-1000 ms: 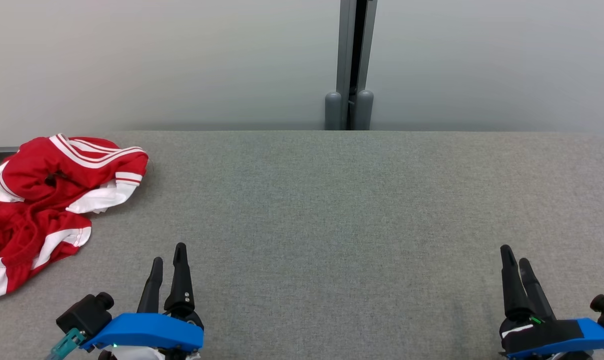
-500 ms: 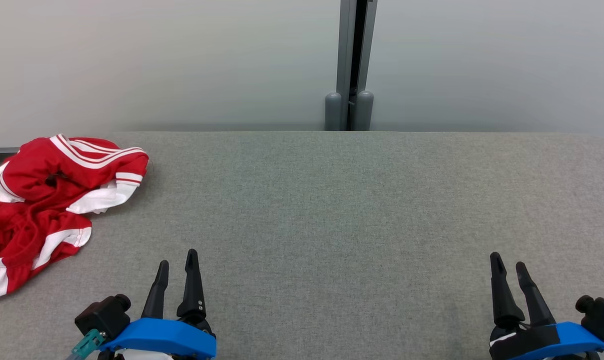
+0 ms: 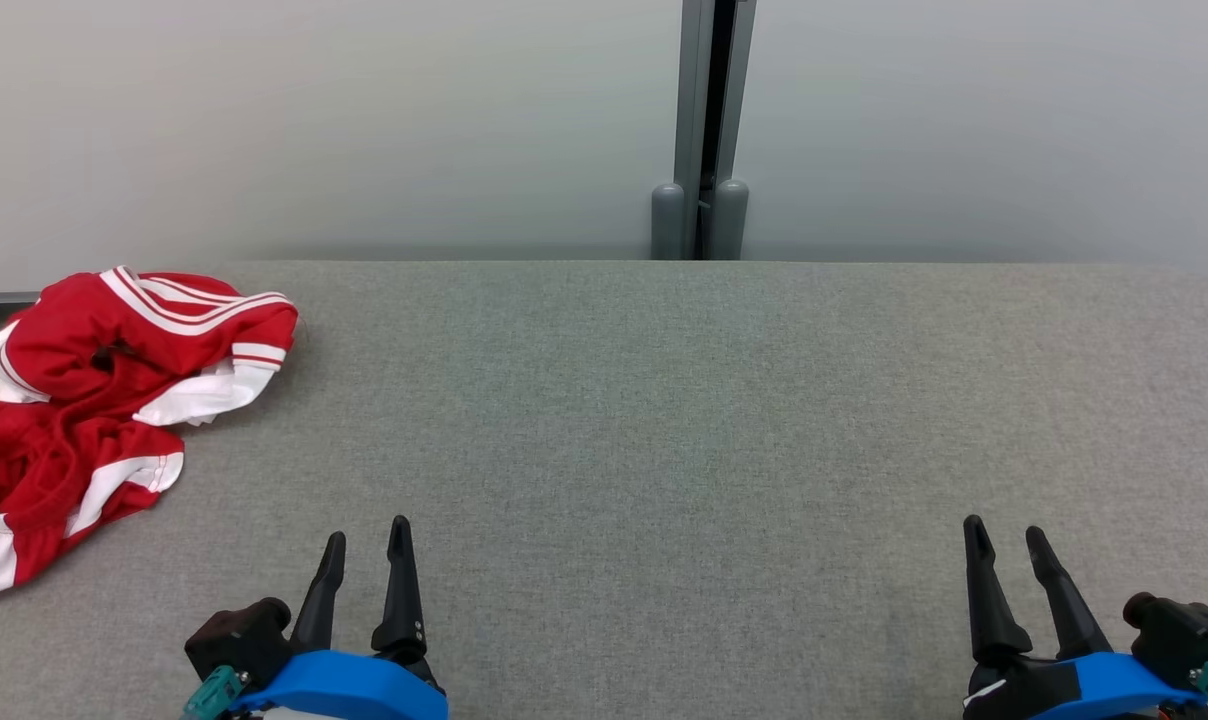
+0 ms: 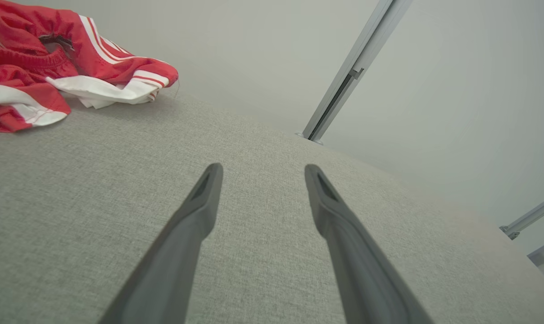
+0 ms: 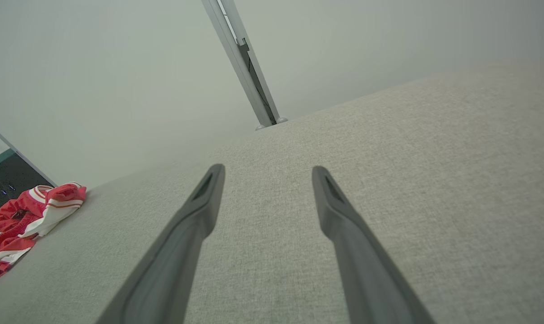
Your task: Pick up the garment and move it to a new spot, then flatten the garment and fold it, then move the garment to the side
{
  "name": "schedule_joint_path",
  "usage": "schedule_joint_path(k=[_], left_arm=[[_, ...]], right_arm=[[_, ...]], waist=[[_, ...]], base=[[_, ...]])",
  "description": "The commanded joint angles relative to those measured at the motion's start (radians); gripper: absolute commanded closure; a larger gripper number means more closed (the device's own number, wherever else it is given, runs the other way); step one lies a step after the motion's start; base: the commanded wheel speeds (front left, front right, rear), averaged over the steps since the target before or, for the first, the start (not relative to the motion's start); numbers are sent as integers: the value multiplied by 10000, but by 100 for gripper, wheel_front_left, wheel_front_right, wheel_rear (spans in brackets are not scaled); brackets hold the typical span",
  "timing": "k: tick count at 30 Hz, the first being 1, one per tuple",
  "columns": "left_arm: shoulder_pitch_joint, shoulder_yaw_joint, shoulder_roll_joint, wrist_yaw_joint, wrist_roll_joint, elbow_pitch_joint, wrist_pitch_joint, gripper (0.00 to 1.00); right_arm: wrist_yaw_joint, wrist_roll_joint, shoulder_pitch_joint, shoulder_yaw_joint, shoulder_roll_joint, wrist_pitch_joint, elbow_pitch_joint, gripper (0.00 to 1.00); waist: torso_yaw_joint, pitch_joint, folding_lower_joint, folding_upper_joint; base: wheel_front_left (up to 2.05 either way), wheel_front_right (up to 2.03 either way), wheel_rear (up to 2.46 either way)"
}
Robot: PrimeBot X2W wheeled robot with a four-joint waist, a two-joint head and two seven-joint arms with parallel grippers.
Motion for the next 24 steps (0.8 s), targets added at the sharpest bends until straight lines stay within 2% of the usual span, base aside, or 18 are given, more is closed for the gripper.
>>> schedule_joint_path(k=[1,24], left_arm=[[-156,-21,51,44,290,7,-108,0],[-249,-149,53,226,1763,549,-592,0]], right_arm=[[19,-324,-55,5,-85,-104,-10,0],[22,-2504,-97,9,-97,-588,371,0]], waist=[[8,7,0,0],[38,79,0,0]], base=[[0,0,0],[0,0,0]])
